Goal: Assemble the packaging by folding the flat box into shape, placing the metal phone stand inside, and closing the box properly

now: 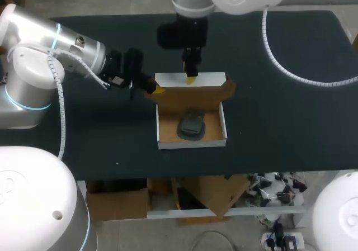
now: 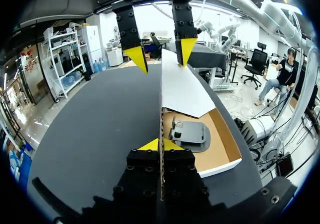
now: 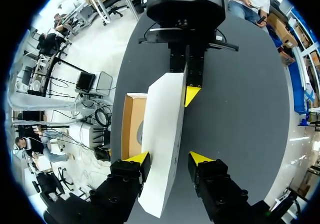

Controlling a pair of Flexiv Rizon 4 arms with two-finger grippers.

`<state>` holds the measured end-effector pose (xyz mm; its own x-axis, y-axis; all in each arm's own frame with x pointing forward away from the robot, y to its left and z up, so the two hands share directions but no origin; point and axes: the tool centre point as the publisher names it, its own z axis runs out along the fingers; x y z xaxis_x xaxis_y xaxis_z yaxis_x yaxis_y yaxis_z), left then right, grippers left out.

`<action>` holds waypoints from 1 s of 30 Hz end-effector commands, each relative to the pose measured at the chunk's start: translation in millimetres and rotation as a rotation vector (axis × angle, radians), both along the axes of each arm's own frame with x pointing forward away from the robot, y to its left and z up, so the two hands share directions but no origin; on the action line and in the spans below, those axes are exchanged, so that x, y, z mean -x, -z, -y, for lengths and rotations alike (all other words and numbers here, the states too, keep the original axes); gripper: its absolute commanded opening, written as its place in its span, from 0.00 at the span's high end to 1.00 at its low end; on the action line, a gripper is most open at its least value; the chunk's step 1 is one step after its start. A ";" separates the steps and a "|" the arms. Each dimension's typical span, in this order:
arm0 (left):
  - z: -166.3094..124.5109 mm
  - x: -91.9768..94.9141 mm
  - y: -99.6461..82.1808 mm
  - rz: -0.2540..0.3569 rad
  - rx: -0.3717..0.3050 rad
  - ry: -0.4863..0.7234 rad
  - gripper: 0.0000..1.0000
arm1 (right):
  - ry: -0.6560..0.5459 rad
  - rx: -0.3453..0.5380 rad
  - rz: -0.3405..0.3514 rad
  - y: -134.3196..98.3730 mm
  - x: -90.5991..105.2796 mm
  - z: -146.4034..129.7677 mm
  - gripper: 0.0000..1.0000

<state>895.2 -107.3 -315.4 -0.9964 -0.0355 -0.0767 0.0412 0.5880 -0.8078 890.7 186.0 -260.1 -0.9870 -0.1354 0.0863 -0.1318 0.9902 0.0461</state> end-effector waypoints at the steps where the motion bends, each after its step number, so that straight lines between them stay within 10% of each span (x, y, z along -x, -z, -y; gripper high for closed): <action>1: 0.5 -0.7 1.1 -0.003 -0.002 0.002 1.00 | -0.001 0.002 -0.006 4.6 -0.9 -0.9 0.49; 20: 0.5 -0.7 1.1 -0.003 -0.002 0.002 1.00 | -0.001 0.007 -0.022 11.7 -3.1 -1.7 0.56; 27: 0.5 -0.7 1.1 -0.003 -0.002 0.002 1.00 | 0.002 0.007 -0.028 14.8 -4.2 -1.4 1.00; 30: 0.5 -0.7 1.1 -0.003 -0.002 0.002 1.00 | 0.002 0.007 -0.027 15.1 -4.2 -1.5 1.00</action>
<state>895.4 -107.2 -315.6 -0.9965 -0.0350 -0.0761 0.0410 0.5879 -0.8079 894.1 186.0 -270.9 -0.9855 -0.1302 0.1087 -0.1259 0.9910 0.0458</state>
